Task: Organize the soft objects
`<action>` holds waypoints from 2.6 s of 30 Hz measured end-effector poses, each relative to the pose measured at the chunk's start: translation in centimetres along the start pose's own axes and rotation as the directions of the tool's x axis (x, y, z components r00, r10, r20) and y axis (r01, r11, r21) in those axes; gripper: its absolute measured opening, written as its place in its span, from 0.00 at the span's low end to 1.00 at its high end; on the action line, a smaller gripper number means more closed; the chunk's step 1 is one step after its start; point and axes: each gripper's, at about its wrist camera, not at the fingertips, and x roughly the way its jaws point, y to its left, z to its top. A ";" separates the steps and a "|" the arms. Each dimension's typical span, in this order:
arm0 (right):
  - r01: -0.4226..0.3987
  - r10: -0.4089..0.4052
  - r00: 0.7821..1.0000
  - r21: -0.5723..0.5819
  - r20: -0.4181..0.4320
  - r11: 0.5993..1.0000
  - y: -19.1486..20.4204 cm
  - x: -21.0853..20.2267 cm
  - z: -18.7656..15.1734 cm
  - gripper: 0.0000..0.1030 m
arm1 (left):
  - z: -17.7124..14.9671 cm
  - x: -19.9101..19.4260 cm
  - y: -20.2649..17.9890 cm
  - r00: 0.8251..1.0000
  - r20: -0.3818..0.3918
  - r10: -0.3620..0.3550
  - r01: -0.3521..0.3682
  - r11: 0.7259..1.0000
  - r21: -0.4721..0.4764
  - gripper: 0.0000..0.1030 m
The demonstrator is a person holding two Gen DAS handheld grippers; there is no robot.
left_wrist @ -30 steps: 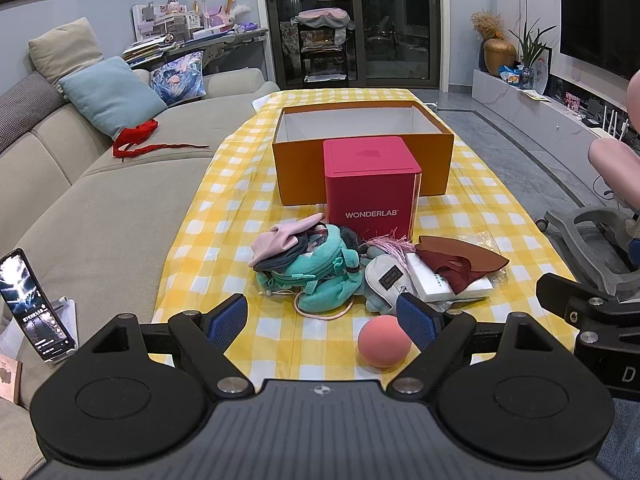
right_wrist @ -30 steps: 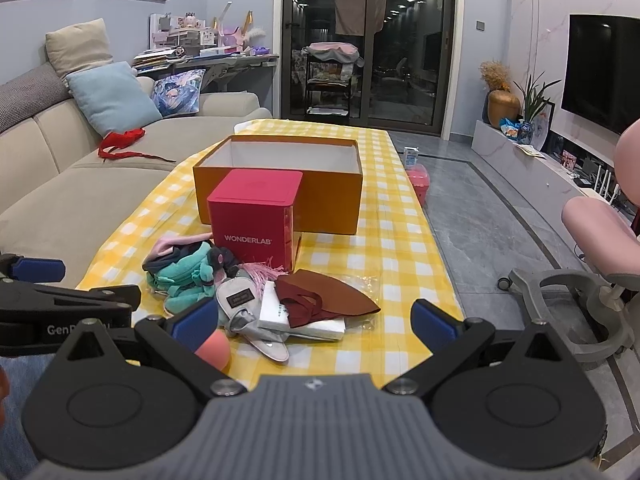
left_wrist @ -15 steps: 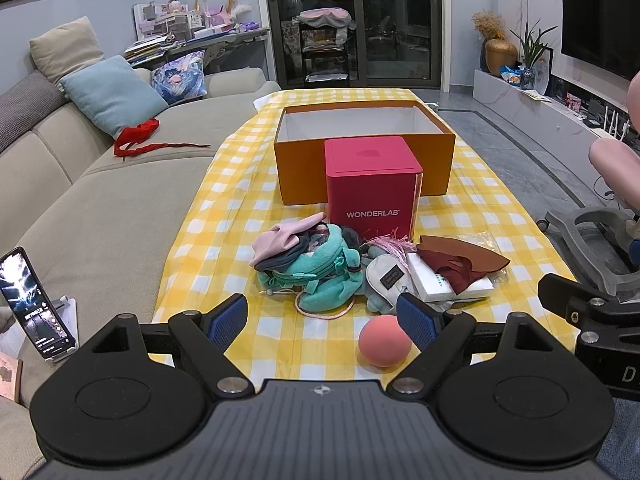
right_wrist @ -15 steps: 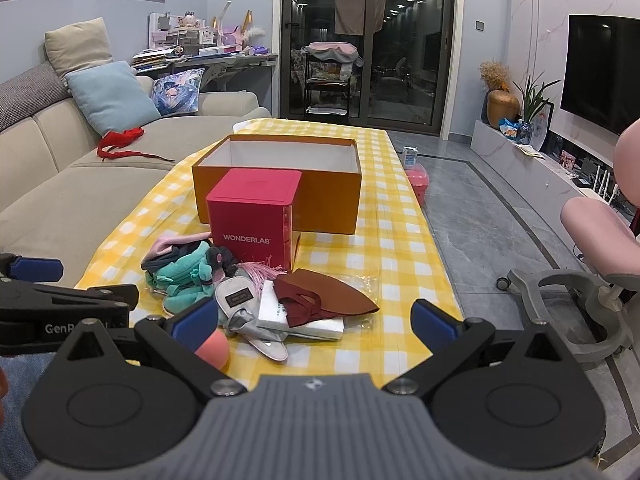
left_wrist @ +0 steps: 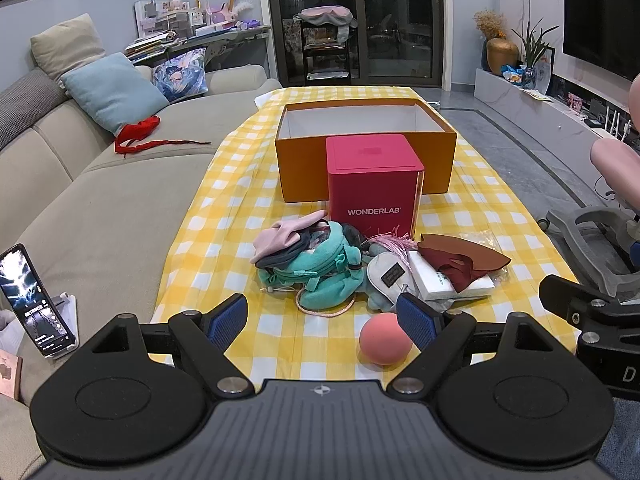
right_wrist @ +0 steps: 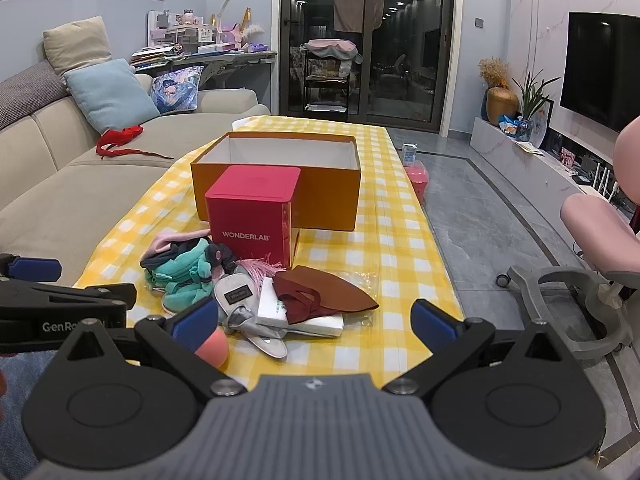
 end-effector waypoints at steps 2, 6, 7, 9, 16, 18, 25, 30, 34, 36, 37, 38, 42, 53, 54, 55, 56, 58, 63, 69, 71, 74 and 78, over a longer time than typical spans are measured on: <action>0.004 -0.004 1.000 0.001 -0.002 1.000 0.0 0.1 0.0 0.97 | 0.0 -0.1 0.0 1.000 0.000 0.000 0.000 1.000 -0.001 0.96; 0.005 -0.005 1.000 0.001 -0.003 1.000 -0.1 0.1 0.0 0.97 | 0.0 0.0 0.0 1.000 0.000 0.000 0.000 1.000 0.000 0.96; 0.005 -0.005 1.000 0.000 -0.003 1.000 -0.1 0.1 -0.1 0.97 | 0.0 0.0 0.0 1.000 0.000 -0.001 0.001 1.000 0.000 0.96; 0.005 -0.005 1.000 0.000 -0.003 1.000 -0.1 0.1 -0.1 0.97 | 0.0 -0.1 0.0 1.000 -0.001 0.000 0.000 1.000 0.001 0.96; -0.012 0.012 1.000 0.006 -0.010 1.000 0.0 0.3 -0.1 0.97 | -0.2 -0.1 0.1 1.000 -0.001 -0.024 0.024 1.000 -0.012 0.85; -0.028 0.028 0.999 0.014 -0.020 1.000 0.0 0.4 -0.1 0.97 | -0.3 0.0 0.2 0.999 -0.004 -0.039 0.039 0.999 -0.021 0.82; -0.085 0.086 0.991 0.014 -0.104 0.996 0.0 2.3 0.3 0.83 | 0.0 2.0 0.5 0.980 -0.087 -0.178 0.175 0.984 -0.042 0.60; -0.072 0.071 0.976 0.004 -0.204 0.997 -0.5 5.4 0.5 0.73 | 0.2 5.3 0.2 0.949 -0.199 -0.245 0.246 0.969 -0.019 0.58; -0.094 0.094 0.957 0.012 -0.275 0.995 -0.9 7.9 0.1 0.67 | 0.0 8.1 0.3 0.919 -0.273 -0.284 0.279 0.959 -0.059 0.58; -0.097 0.095 0.952 0.007 -0.292 0.995 -0.9 8.8 0.0 0.67 | -0.2 9.4 -0.1 0.913 -0.290 -0.287 0.285 0.957 -0.050 0.58; -0.097 0.093 0.951 0.001 -0.295 0.995 -1.0 9.3 0.0 0.67 | -0.2 9.9 -0.3 0.912 -0.300 -0.281 0.284 0.958 -0.035 0.58; -0.097 0.090 0.951 -0.008 -0.296 0.995 -1.0 9.7 0.0 0.67 | -0.3 10.4 -0.5 0.911 -0.308 -0.276 0.285 0.958 -0.015 0.58; -0.103 0.094 0.945 -0.011 -0.314 0.995 -1.1 11.5 0.2 0.67 | -0.9 12.6 -1.1 0.897 -0.351 -0.268 0.286 0.958 -0.001 0.62; -0.120 0.113 0.933 0.001 -0.342 0.993 -1.2 15.8 0.2 0.59 | -1.0 14.9 -1.4 0.865 -0.343 -0.366 0.362 0.929 -0.076 0.60; -0.118 0.114 0.931 0.009 -0.346 0.993 -1.4 16.2 0.2 0.59 | -1.0 15.1 -1.5 0.864 -0.342 -0.369 0.367 0.927 -0.074 0.60; -0.119 0.117 0.930 0.016 -0.347 0.993 -1.5 16.6 0.3 0.59 | -1.0 15.3 -1.7 0.862 -0.342 -0.373 0.373 0.925 -0.069 0.60; -0.122 0.120 0.932 0.017 -0.342 0.992 -1.6 16.8 0.4 0.59 | -1.0 15.5 -2.1 0.861 -0.344 -0.374 0.378 0.924 -0.060 0.58; -0.127 0.119 0.939 -0.002 -0.324 0.992 -1.4 17.3 0.8 0.60 | -1.0 15.4 -2.6 0.868 -0.330 -0.371 0.384 0.923 -0.030 0.53; -0.160 0.155 0.948 0.006 -0.279 0.987 -1.0 19.0 1.8 0.64 | -0.3 14.5 -1.5 0.891 -0.274 -0.362 0.362 0.931 -0.053 0.50; -0.166 0.169 0.944 0.034 -0.285 0.986 -1.1 21.4 1.7 0.63 | 1.2 14.2 -0.4 0.916 -0.224 -0.333 0.323 0.943 -0.079 0.50; -0.170 0.180 0.937 0.058 -0.301 0.984 -1.3 22.1 1.4 0.61 | 1.6 14.6 -0.5 0.919 -0.219 -0.328 0.318 0.945 -0.080 0.50; -0.177 0.197 0.930 0.094 -0.310 0.980 -1.7 22.7 0.8 0.59 | 1.5 14.8 -0.6 0.921 -0.217 -0.323 0.314 0.946 -0.076 0.50; -0.164 0.177 0.936 0.066 -0.304 0.984 -1.7 22.7 0.4 0.44 | 1.2 15.0 -0.6 0.921 -0.226 -0.317 0.309 0.948 -0.069 0.50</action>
